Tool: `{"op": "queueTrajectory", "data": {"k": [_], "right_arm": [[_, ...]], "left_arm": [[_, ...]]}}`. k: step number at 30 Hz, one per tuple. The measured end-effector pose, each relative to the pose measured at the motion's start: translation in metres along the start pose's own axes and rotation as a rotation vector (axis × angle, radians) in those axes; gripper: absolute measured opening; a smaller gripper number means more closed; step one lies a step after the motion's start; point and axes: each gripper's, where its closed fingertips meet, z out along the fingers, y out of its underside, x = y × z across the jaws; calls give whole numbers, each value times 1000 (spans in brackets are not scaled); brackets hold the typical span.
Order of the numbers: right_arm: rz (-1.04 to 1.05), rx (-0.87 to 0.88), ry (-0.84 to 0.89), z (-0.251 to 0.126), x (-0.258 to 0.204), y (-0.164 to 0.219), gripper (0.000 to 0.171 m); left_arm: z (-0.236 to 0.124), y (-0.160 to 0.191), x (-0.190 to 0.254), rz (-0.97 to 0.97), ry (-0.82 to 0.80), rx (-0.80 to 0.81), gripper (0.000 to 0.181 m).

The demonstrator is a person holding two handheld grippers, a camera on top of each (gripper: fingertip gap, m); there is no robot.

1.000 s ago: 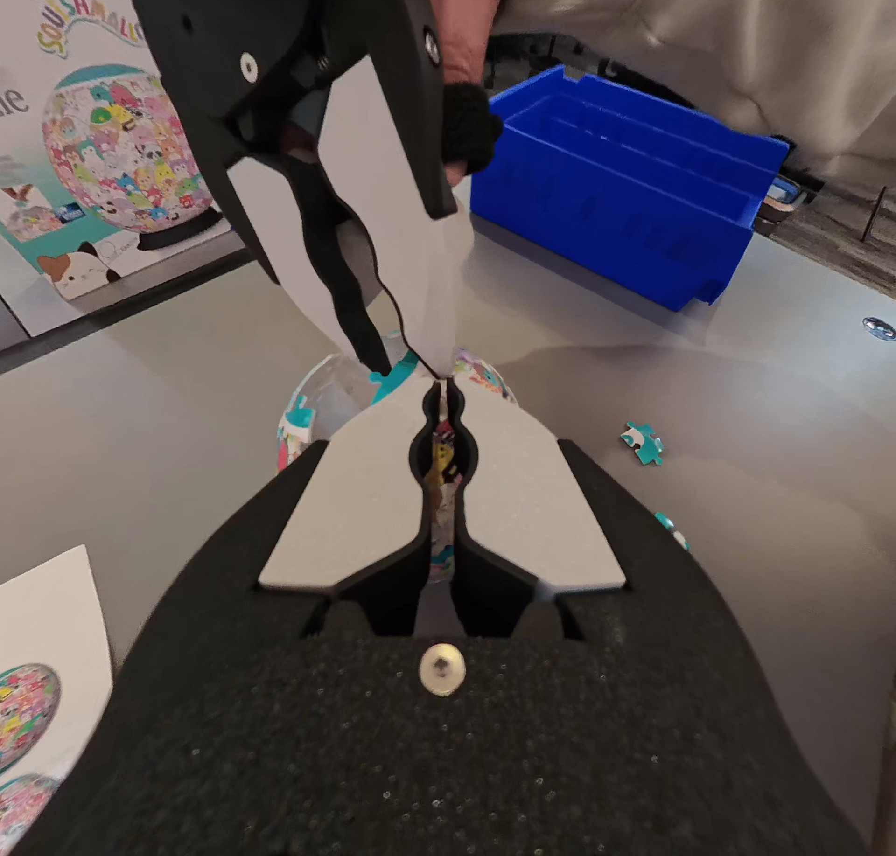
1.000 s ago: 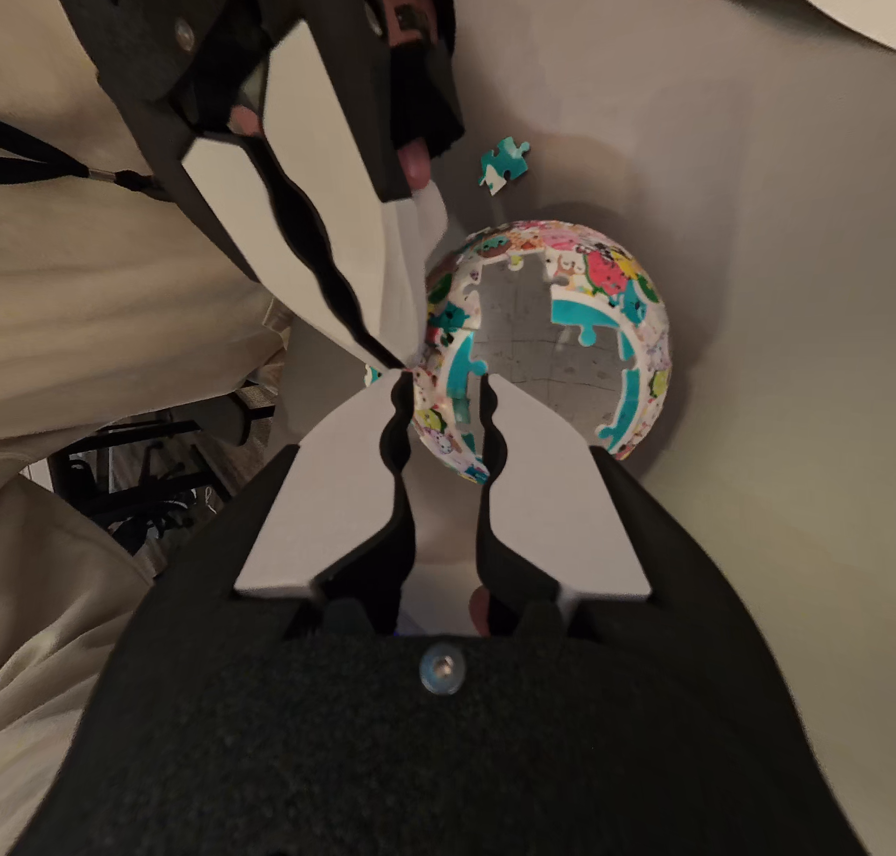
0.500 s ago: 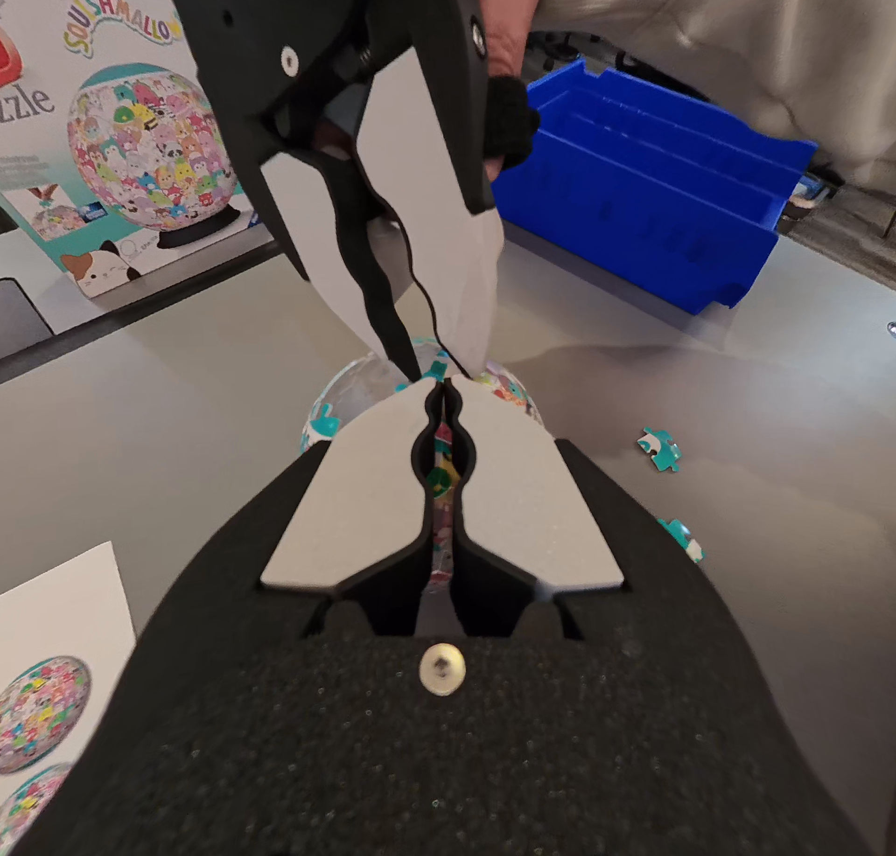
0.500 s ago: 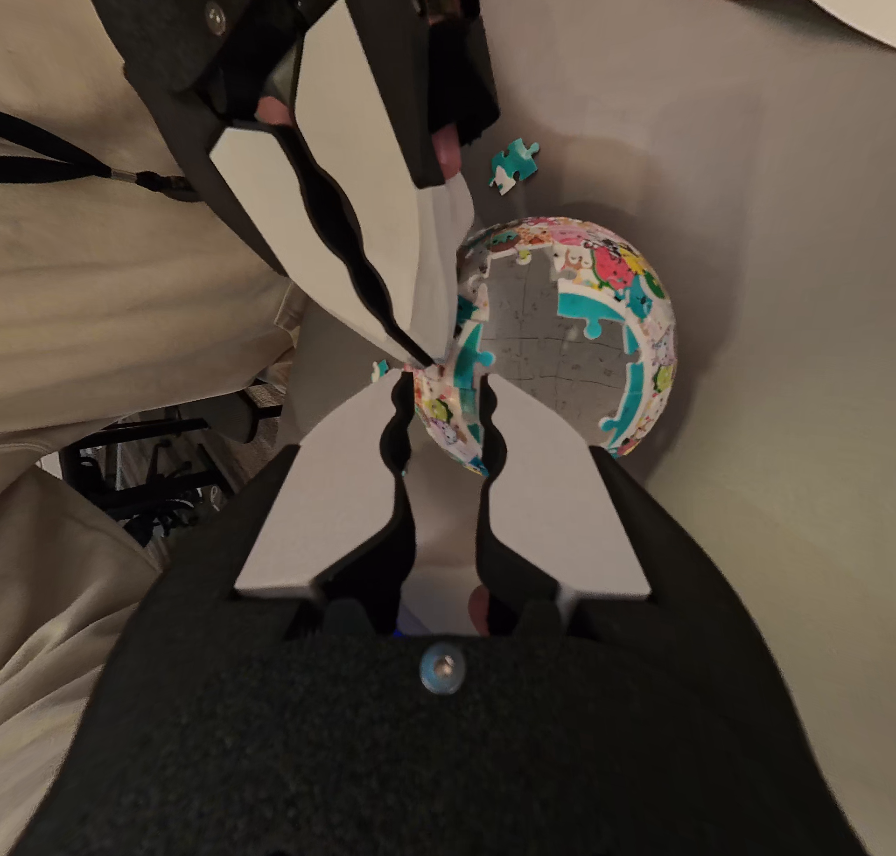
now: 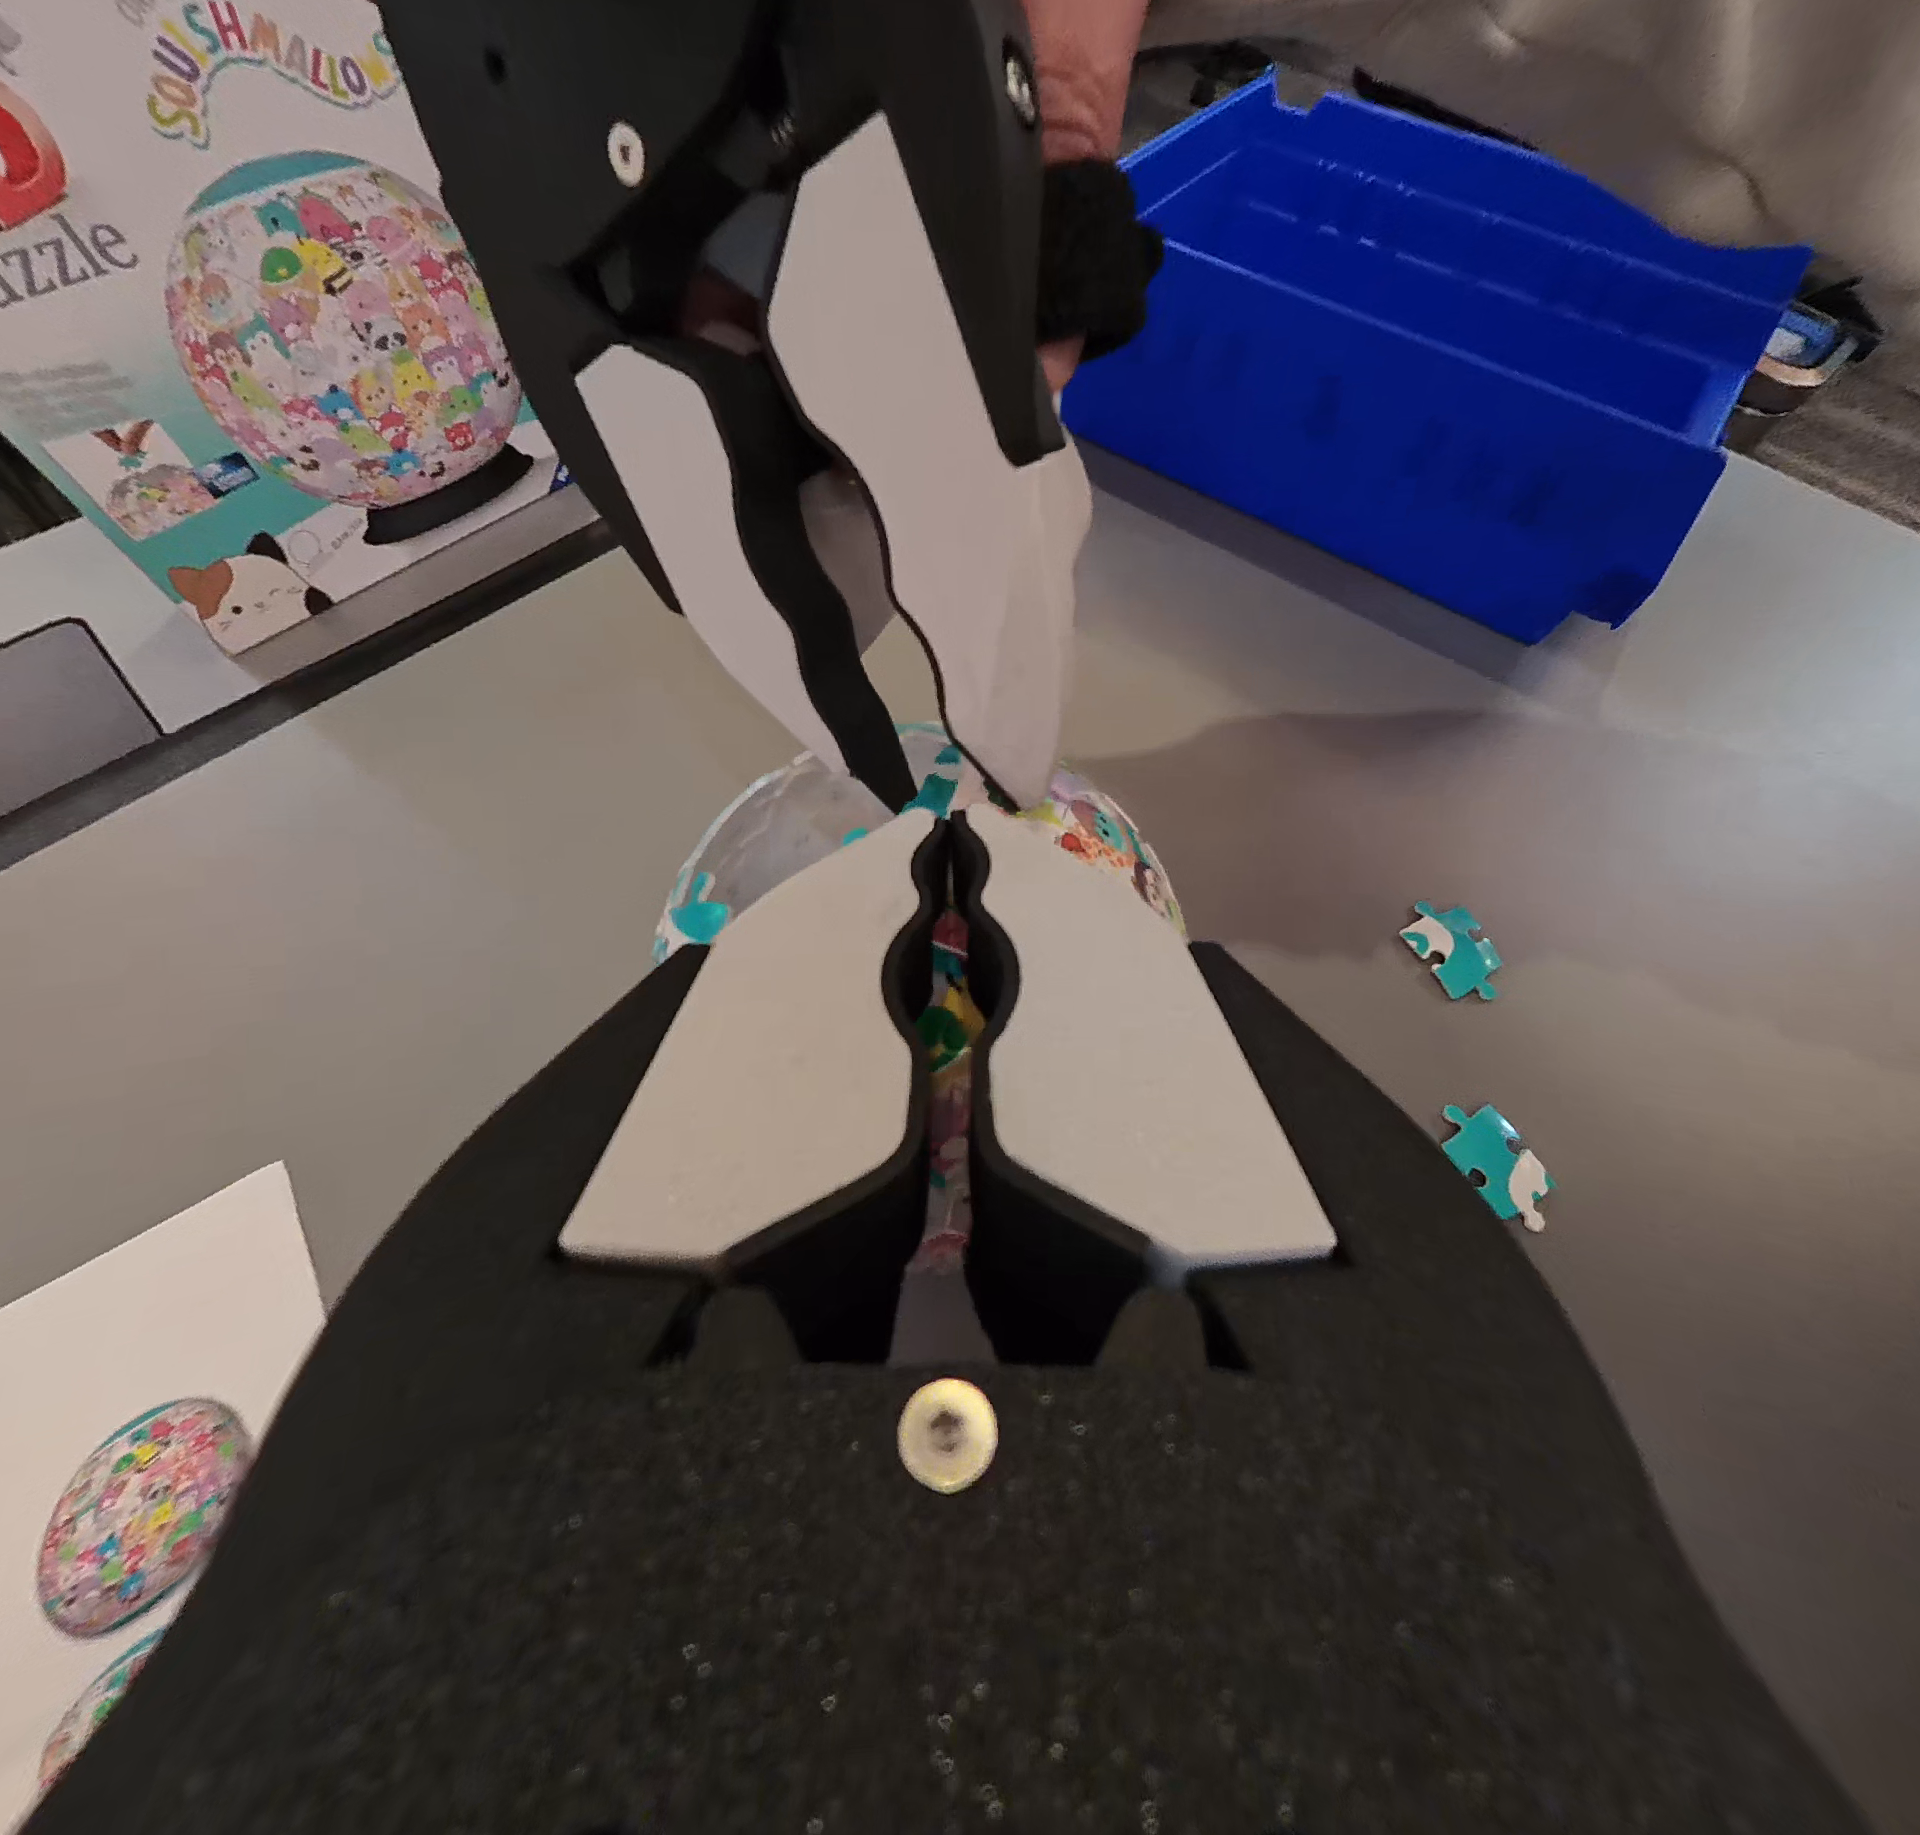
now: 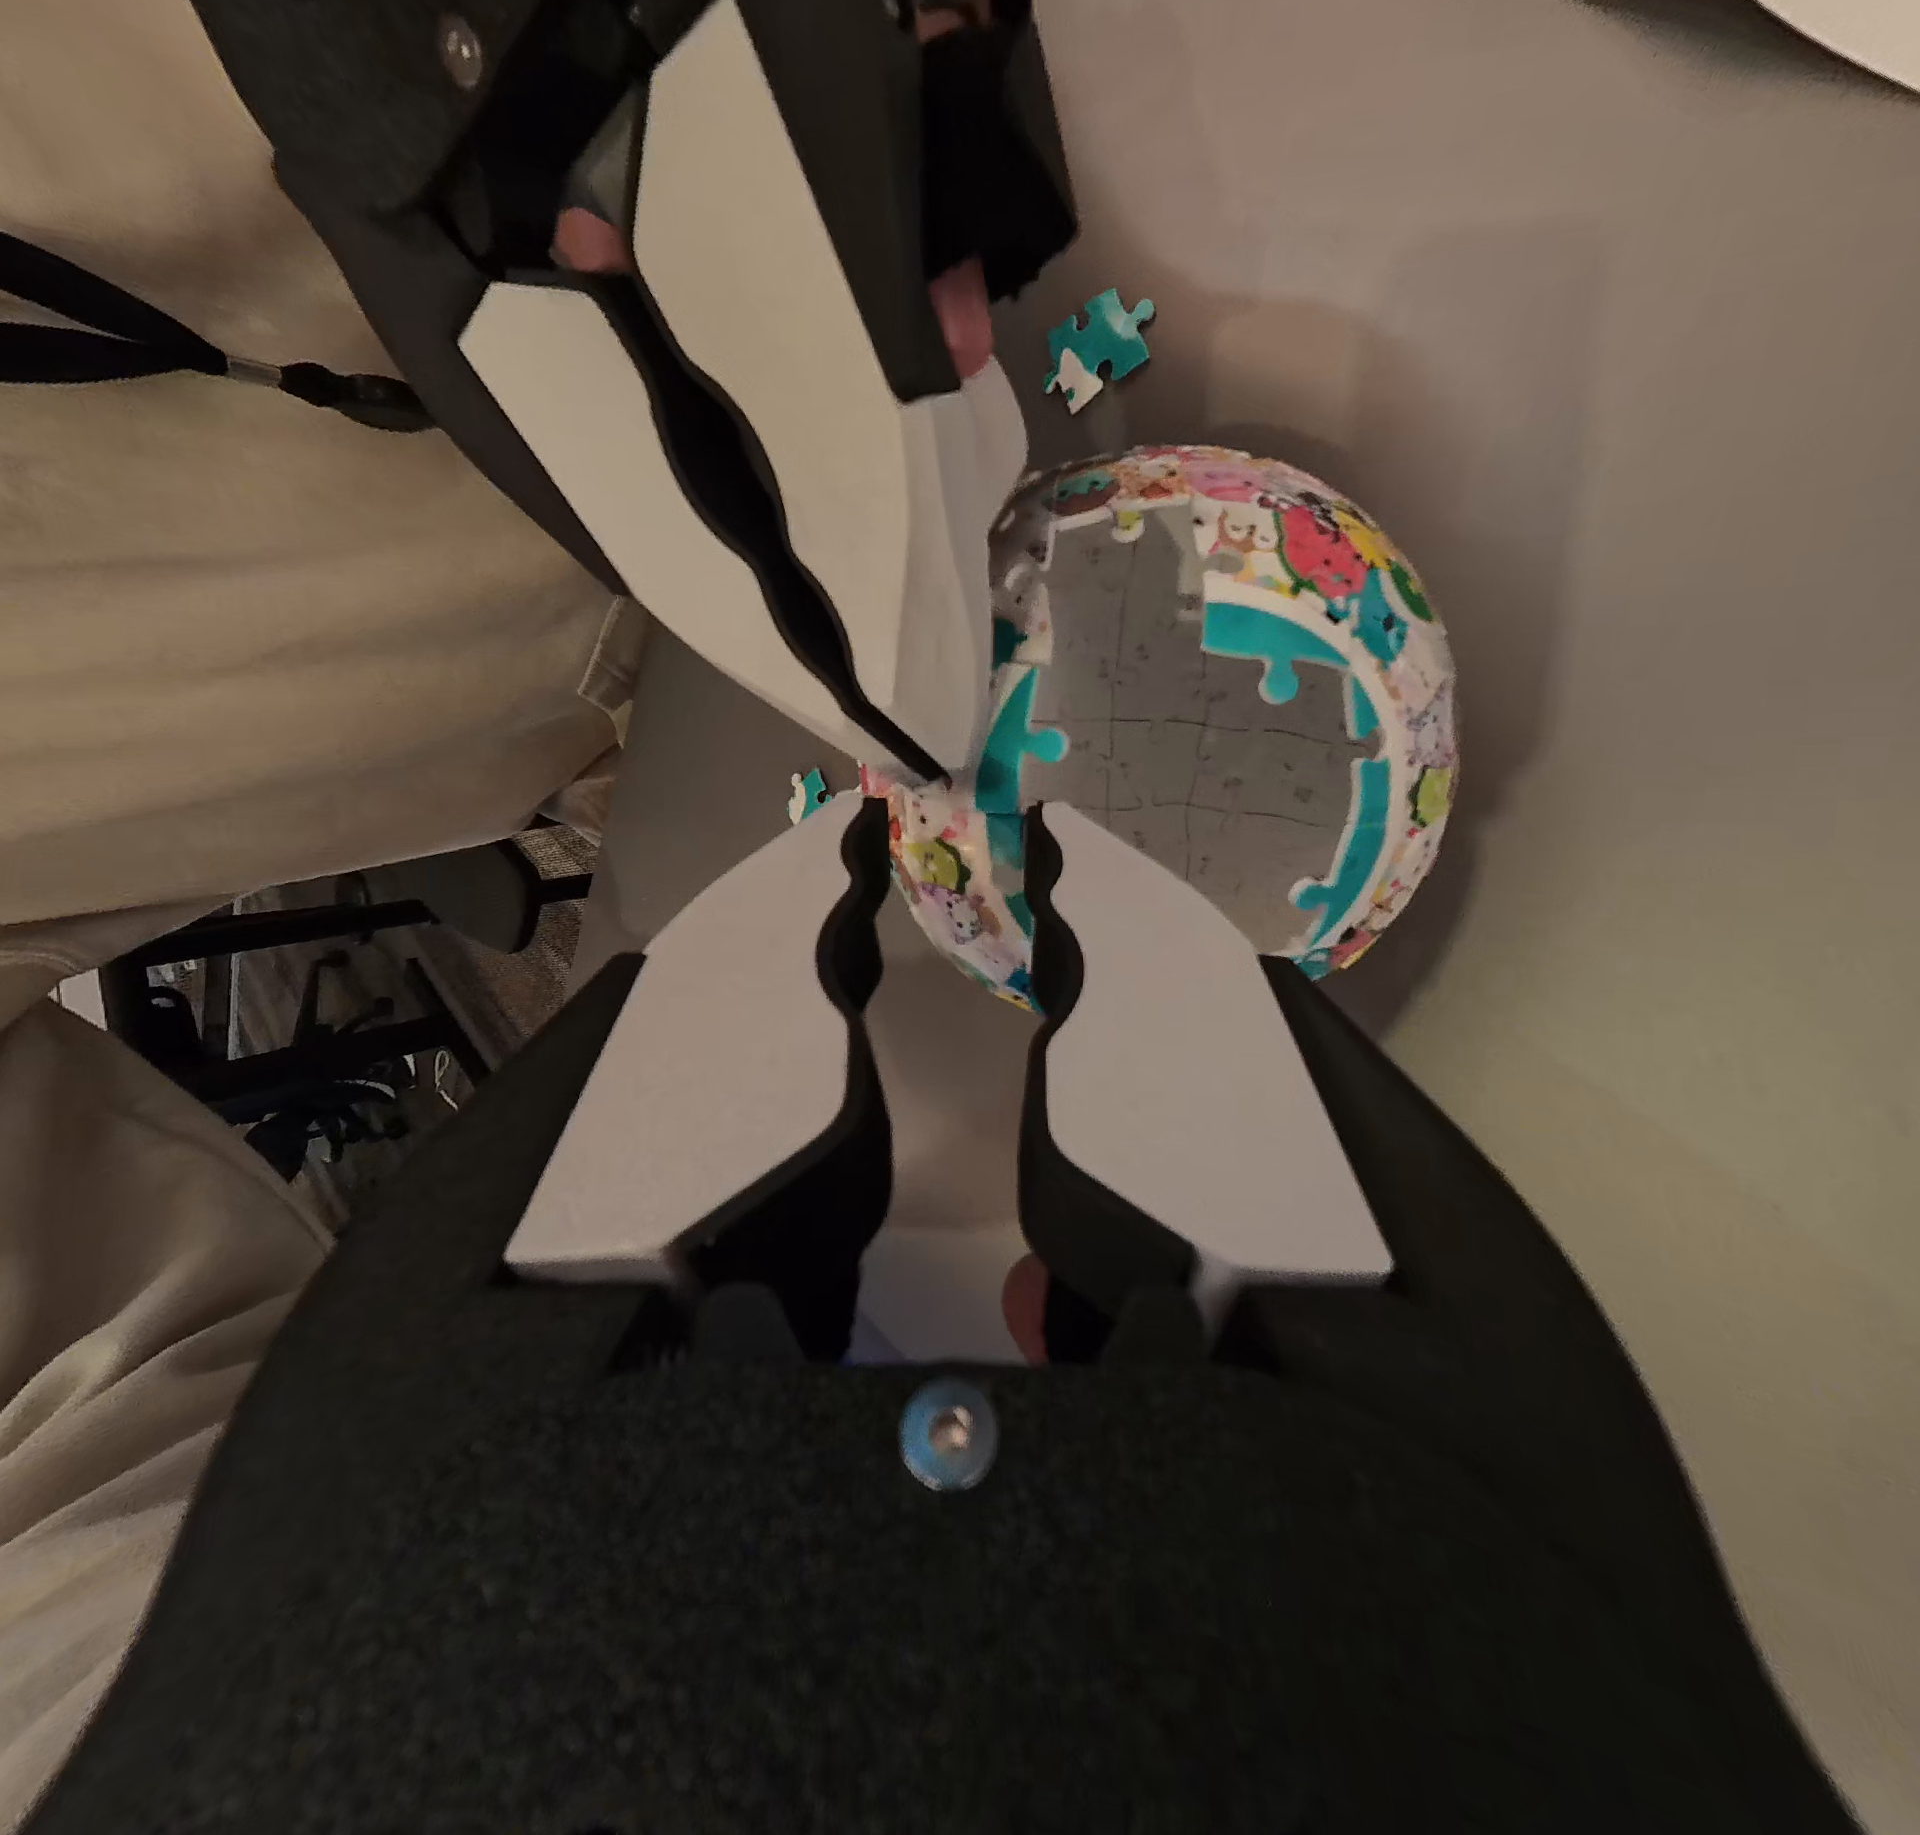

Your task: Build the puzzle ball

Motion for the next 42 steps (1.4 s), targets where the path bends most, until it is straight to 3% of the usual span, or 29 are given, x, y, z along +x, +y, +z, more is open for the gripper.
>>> {"op": "queueTrajectory", "data": {"k": [27,34,37,39,41,42], "right_arm": [[-9,47,-2,-1,-1,0,25],[-18,87,50,-6,1,-3,26],[-25,190,195,-26,3,-7,32],[-32,385,308,-45,-6,-14,34],[37,601,471,-57,-4,-6,52],[89,703,513,-55,-3,4,73]], "left_arm": [[-4,0,-1,17,-11,3,0],[-16,-2,-12,54,-98,24,1],[-32,13,-28,-15,-118,17,17],[-41,29,-31,-138,-30,28,27],[-45,49,-31,-311,115,25,49],[-45,59,-31,-413,198,14,65]]}}
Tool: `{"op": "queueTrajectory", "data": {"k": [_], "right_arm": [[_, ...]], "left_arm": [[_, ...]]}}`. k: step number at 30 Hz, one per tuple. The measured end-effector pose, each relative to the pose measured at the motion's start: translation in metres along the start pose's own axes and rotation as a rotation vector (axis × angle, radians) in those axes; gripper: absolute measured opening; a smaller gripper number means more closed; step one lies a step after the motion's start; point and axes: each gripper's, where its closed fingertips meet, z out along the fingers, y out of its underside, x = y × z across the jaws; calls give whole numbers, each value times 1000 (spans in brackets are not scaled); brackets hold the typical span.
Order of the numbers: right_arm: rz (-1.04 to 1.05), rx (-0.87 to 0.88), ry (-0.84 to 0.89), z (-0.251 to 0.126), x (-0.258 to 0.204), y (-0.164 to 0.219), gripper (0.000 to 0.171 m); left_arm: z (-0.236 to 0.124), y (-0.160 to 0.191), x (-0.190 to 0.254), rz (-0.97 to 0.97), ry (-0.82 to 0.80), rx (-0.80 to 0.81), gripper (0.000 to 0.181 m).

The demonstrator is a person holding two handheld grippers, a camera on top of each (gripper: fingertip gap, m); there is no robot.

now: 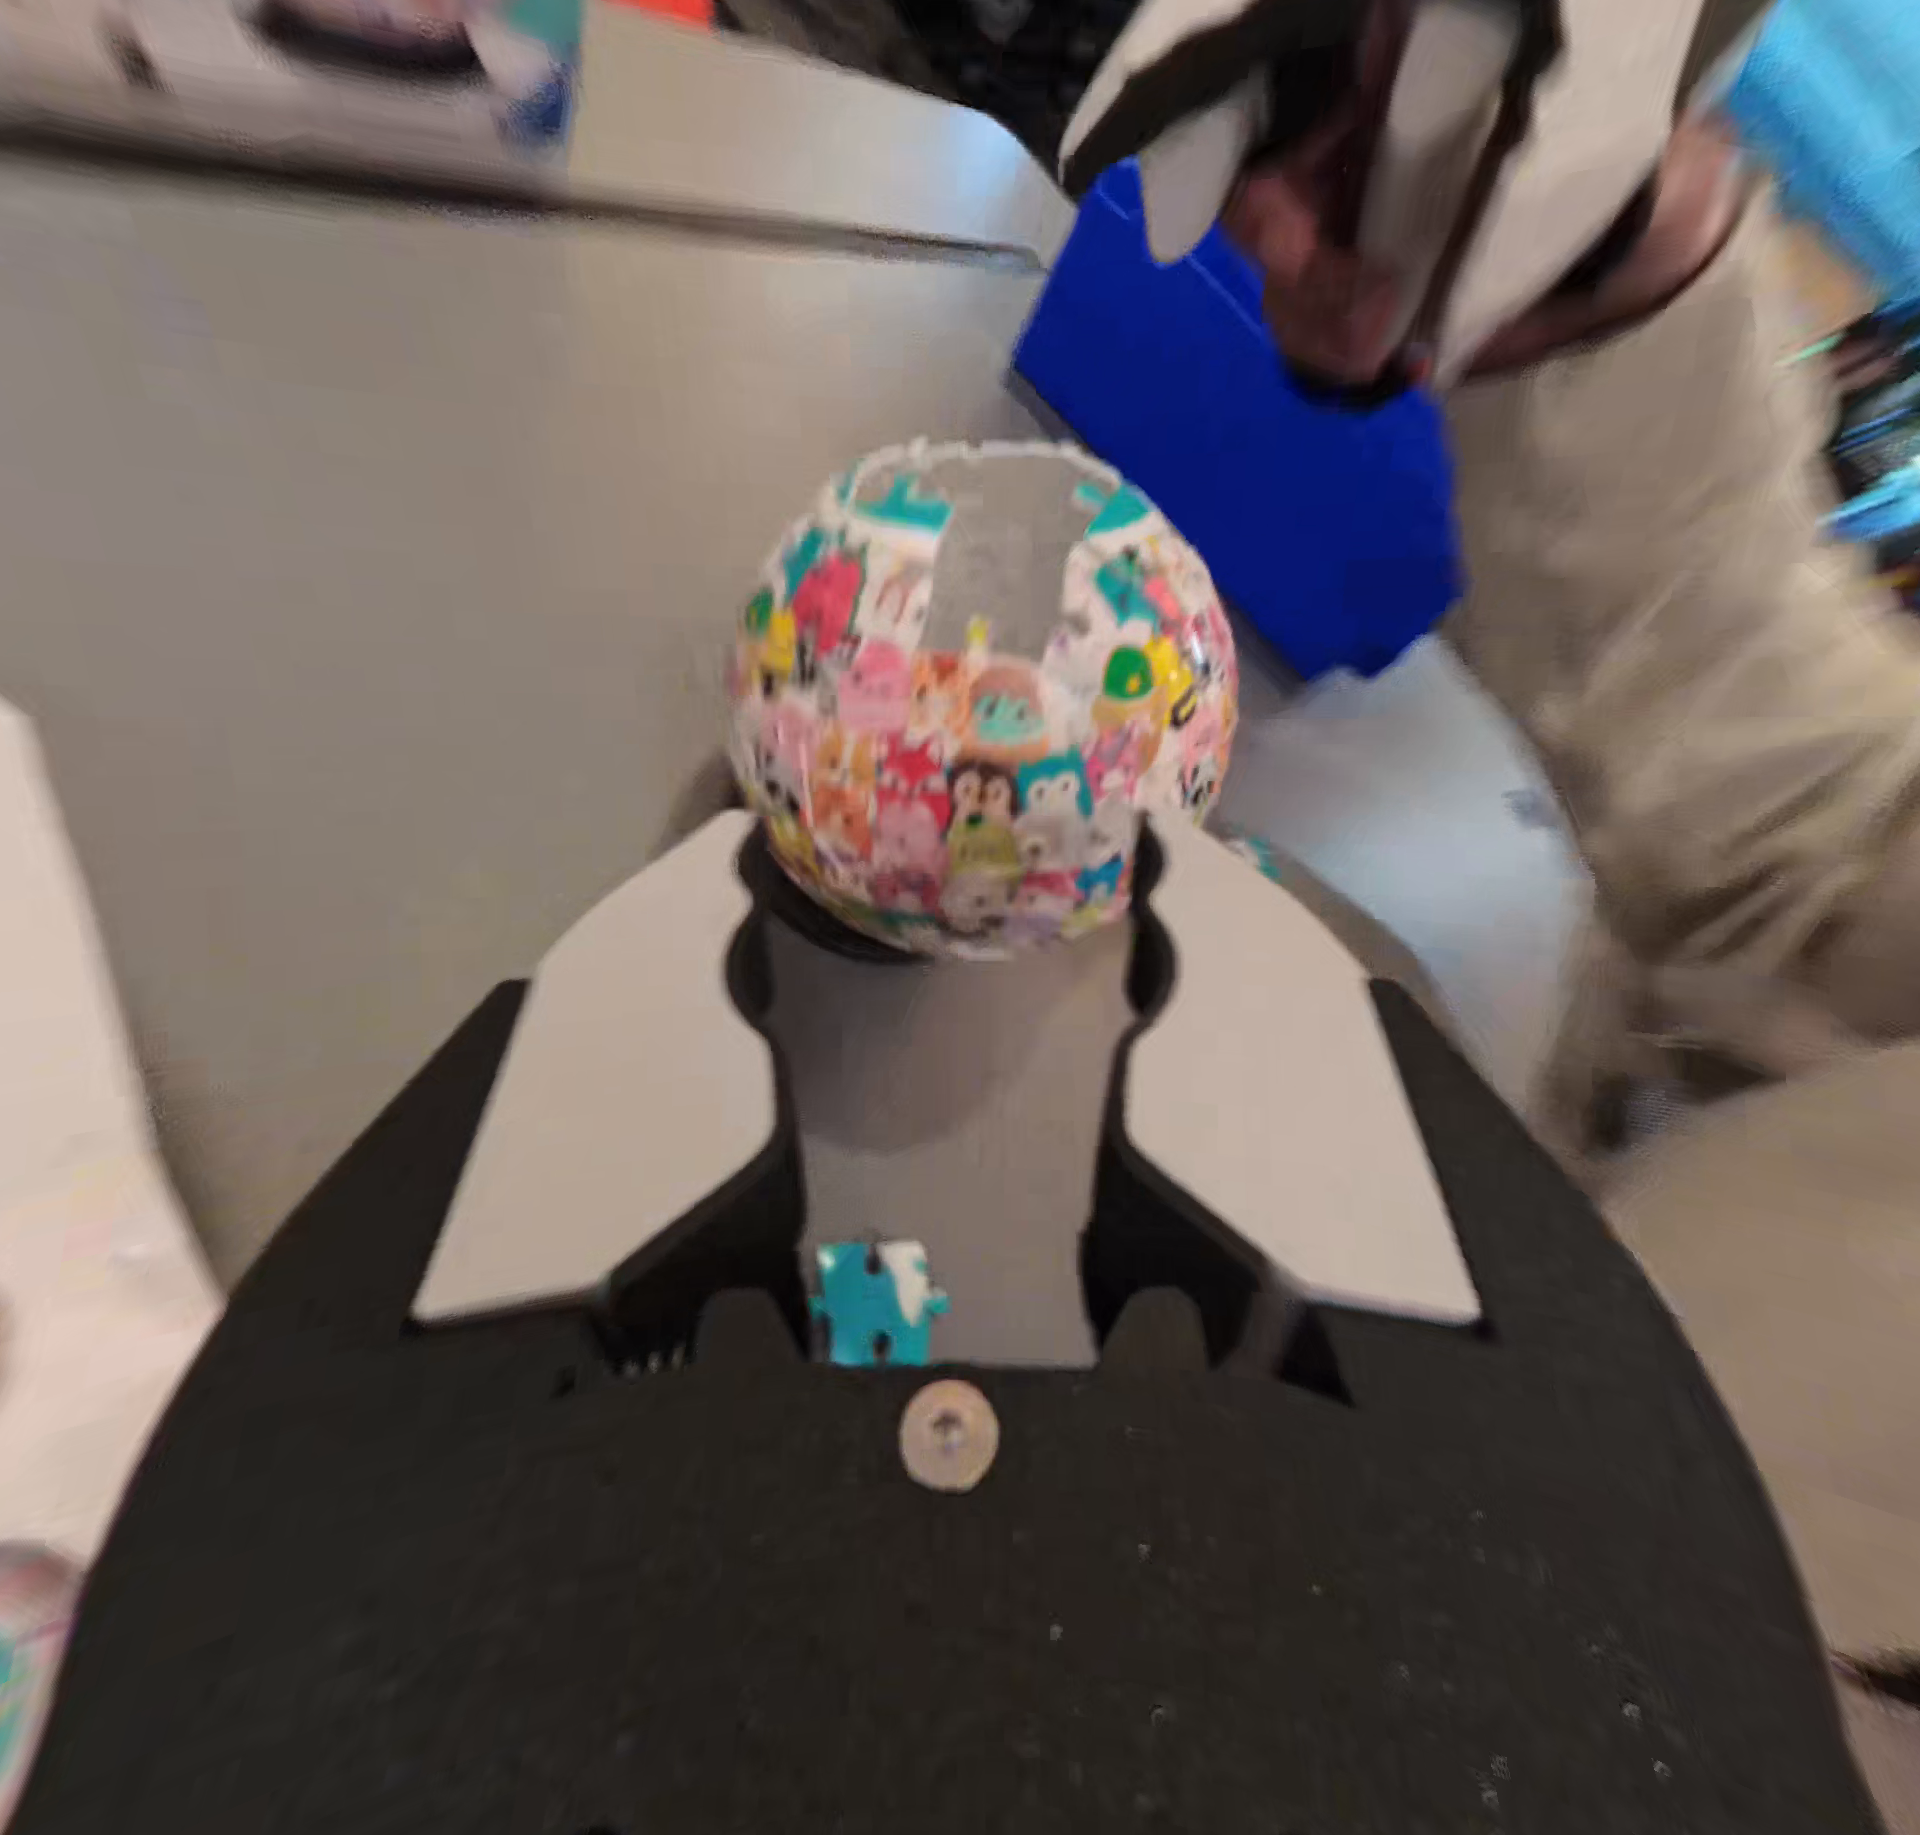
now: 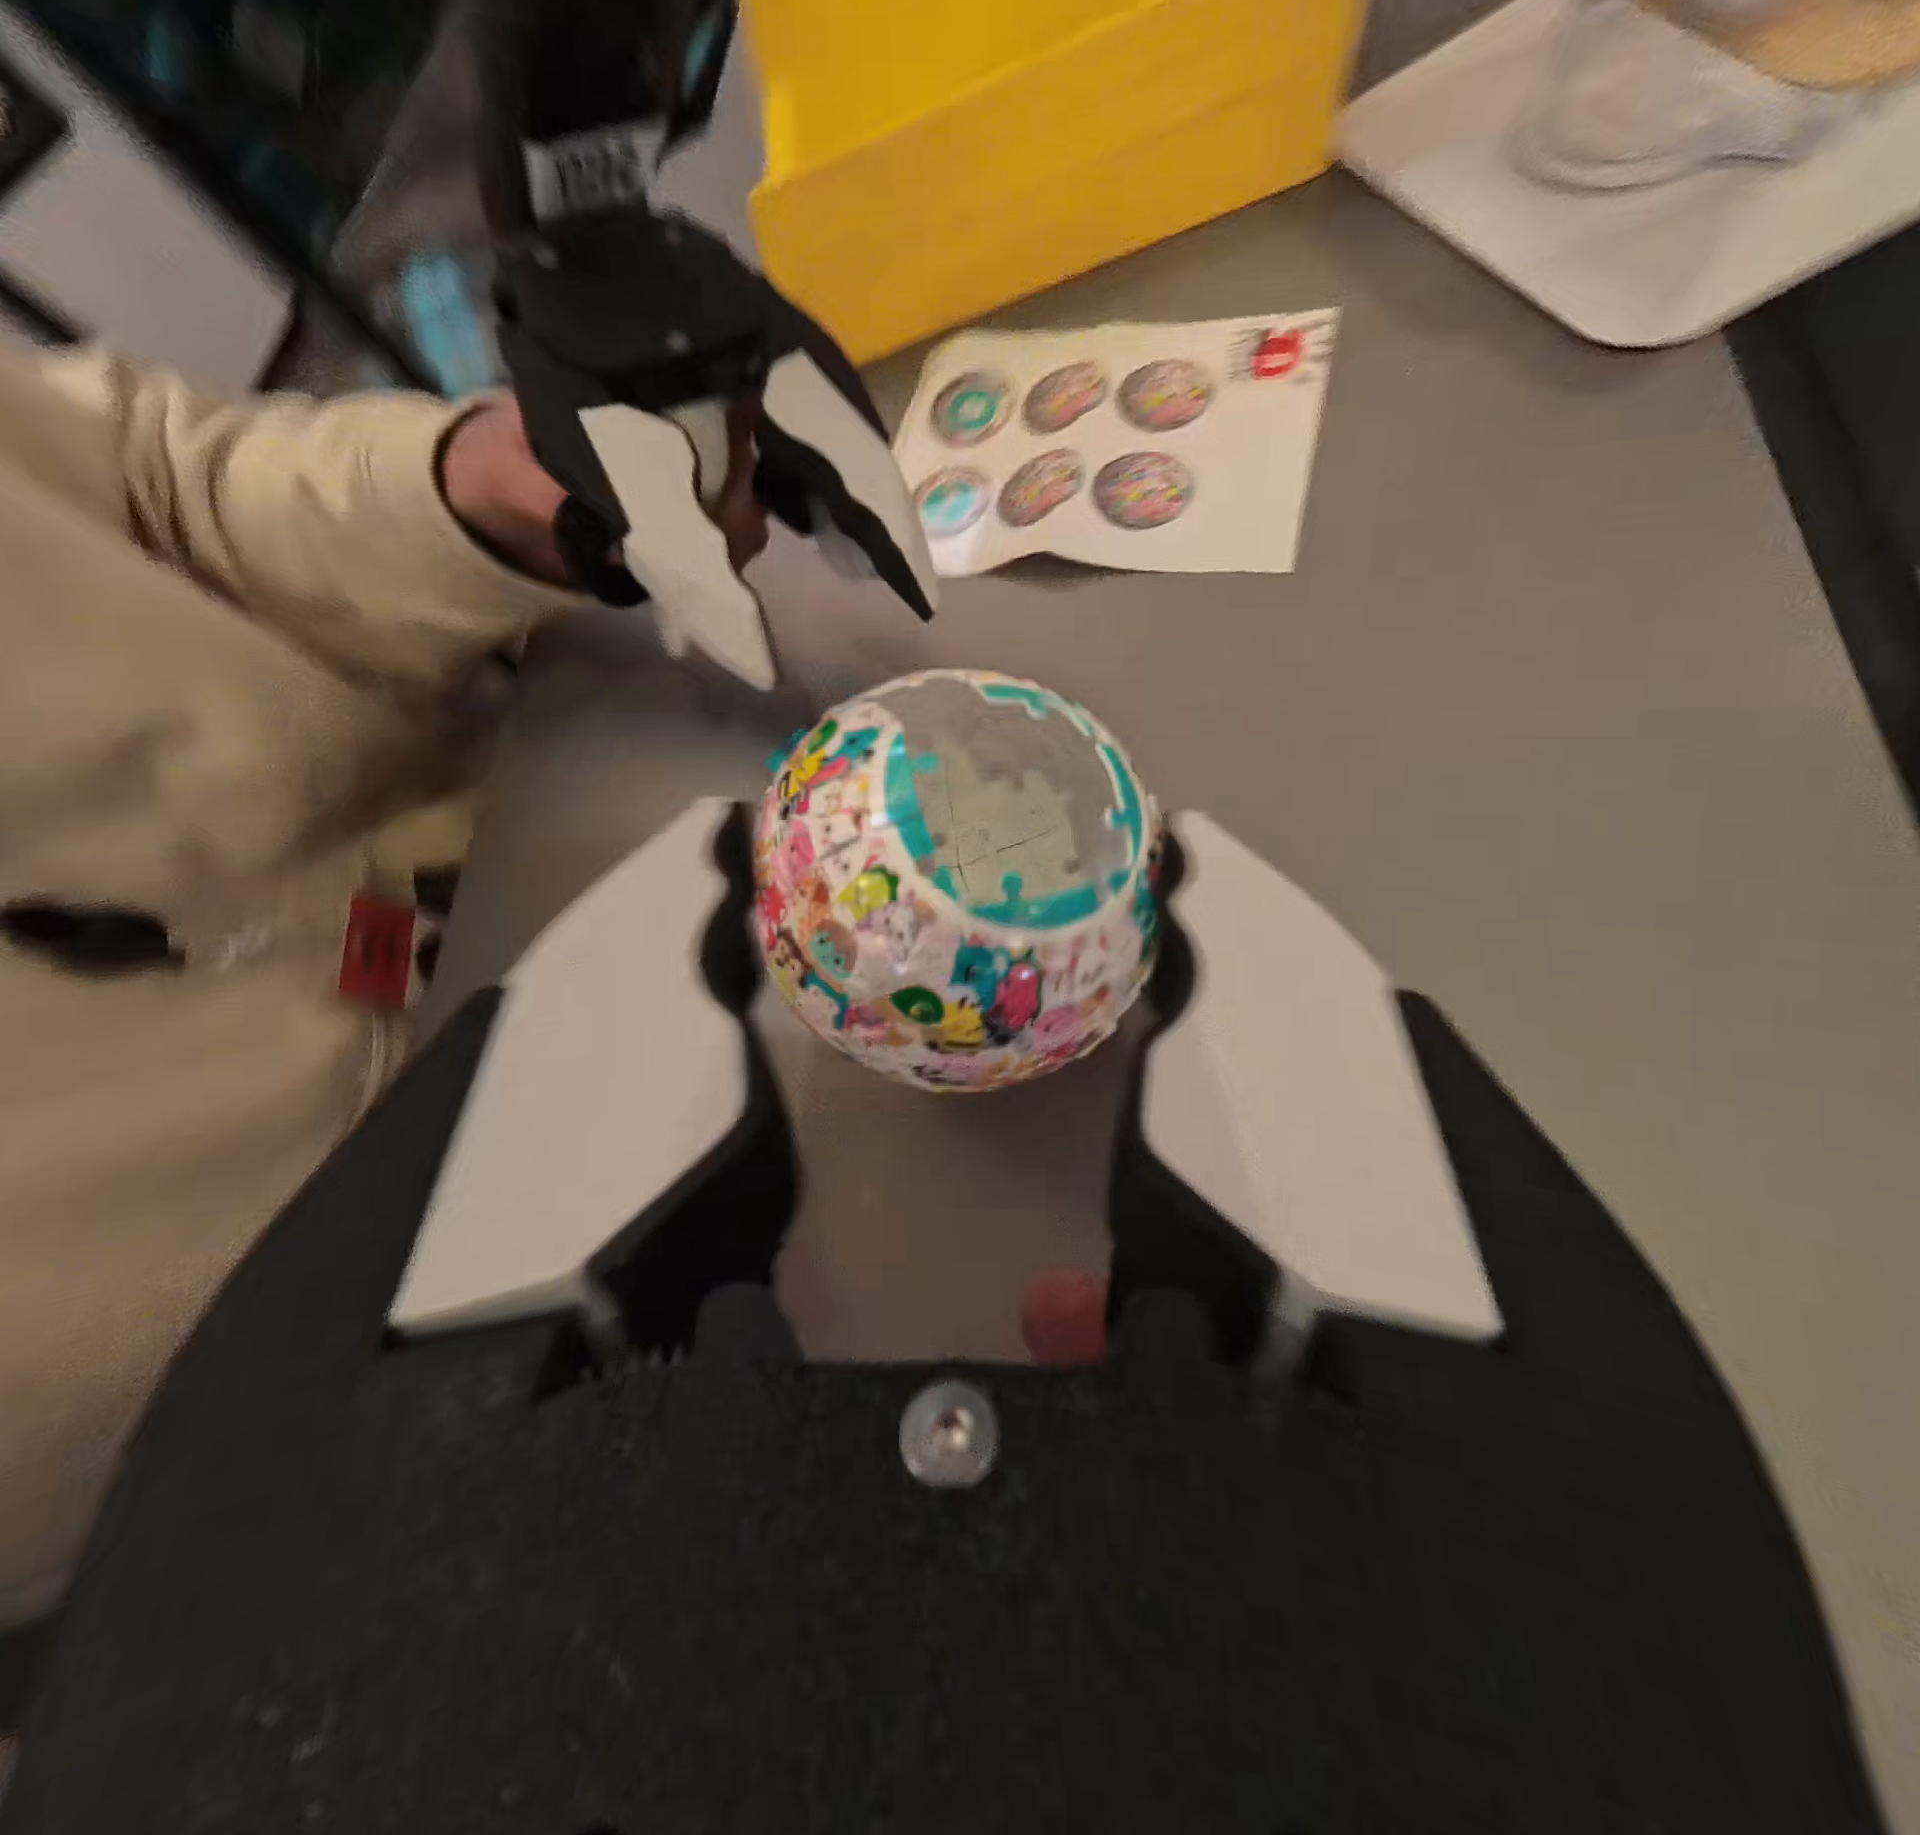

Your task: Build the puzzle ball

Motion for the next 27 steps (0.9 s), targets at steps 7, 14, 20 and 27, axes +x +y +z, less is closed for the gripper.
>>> {"op": "queueTrajectory", "data": {"k": [7,14,20,27], "right_arm": [[604,311,-77,32,5,92,118],[633,329,-112,46,-12,77,136],[815,377,-62,53,-7,61,139],[864,288,11,74,2,67,141]], "left_arm": [[14,38,-9,-405,412,-163,120],[37,29,12,-416,493,-196,118],[42,26,10,-443,482,-175,118],[44,27,11,-419,457,-187,117]]}}
